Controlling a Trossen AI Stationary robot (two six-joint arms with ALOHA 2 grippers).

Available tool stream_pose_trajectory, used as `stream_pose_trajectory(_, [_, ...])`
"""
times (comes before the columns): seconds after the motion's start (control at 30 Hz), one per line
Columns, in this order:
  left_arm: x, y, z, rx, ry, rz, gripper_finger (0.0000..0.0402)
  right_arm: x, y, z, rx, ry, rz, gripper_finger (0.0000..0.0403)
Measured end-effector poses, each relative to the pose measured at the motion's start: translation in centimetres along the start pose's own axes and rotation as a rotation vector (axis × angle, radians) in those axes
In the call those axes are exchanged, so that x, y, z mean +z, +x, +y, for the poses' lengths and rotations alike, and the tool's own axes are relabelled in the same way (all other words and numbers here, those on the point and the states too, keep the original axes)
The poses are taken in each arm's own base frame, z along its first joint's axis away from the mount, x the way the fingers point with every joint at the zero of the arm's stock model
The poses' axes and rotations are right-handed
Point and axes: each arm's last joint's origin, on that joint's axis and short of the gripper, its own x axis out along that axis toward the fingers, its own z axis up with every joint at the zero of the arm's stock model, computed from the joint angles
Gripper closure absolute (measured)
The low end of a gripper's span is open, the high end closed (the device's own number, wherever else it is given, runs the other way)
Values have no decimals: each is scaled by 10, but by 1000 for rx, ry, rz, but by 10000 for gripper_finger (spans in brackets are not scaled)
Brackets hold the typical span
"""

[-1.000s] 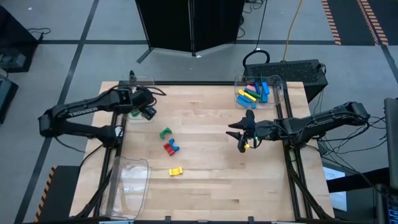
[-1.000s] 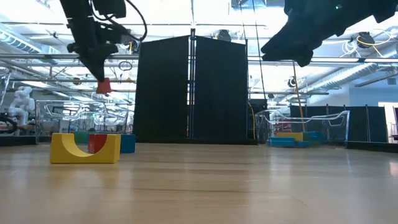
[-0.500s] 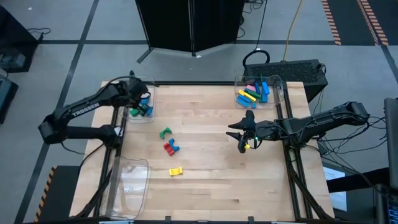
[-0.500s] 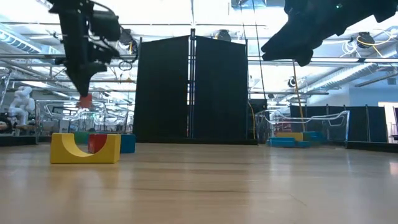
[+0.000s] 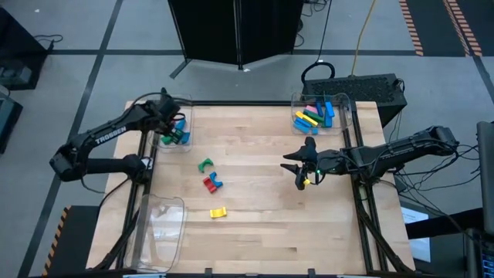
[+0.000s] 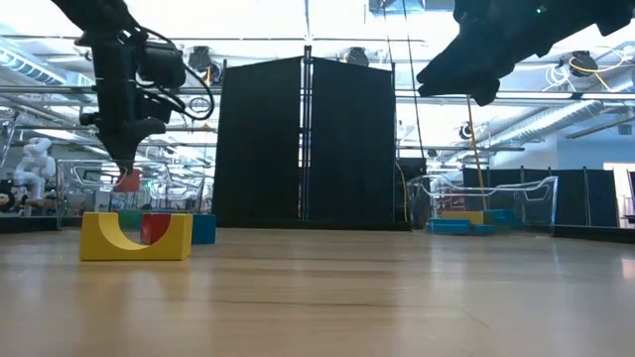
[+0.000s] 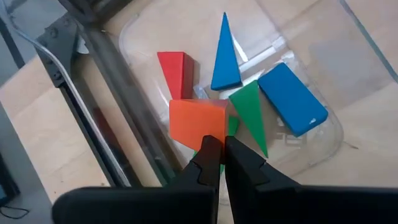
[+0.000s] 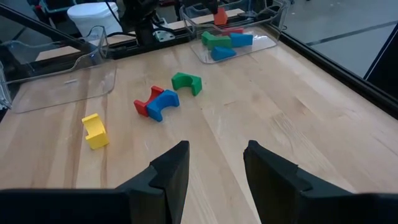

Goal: Sort blocks by size
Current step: Put the orange triangle block into the top left transparent bin, then put the orange arch block into the bottom left transparent bin

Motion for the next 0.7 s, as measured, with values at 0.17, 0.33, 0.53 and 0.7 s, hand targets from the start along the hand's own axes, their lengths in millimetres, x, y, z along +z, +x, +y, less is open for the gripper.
stream_pose_trajectory(0.17, [1,0,0,-28,7,0,386,1,0,0,2,3,-6,255])
stream_pose_trajectory(0.33, [1,0,1,-27,7,0,350,1,0,0,2,3,-6,255])
stream_pose_trajectory(0.53, [1,0,1,-27,7,0,297,1,0,0,2,3,-6,255])
stream_pose_trajectory(0.7, [1,0,1,-27,9,0,284,1,0,0,2,3,-6,255])
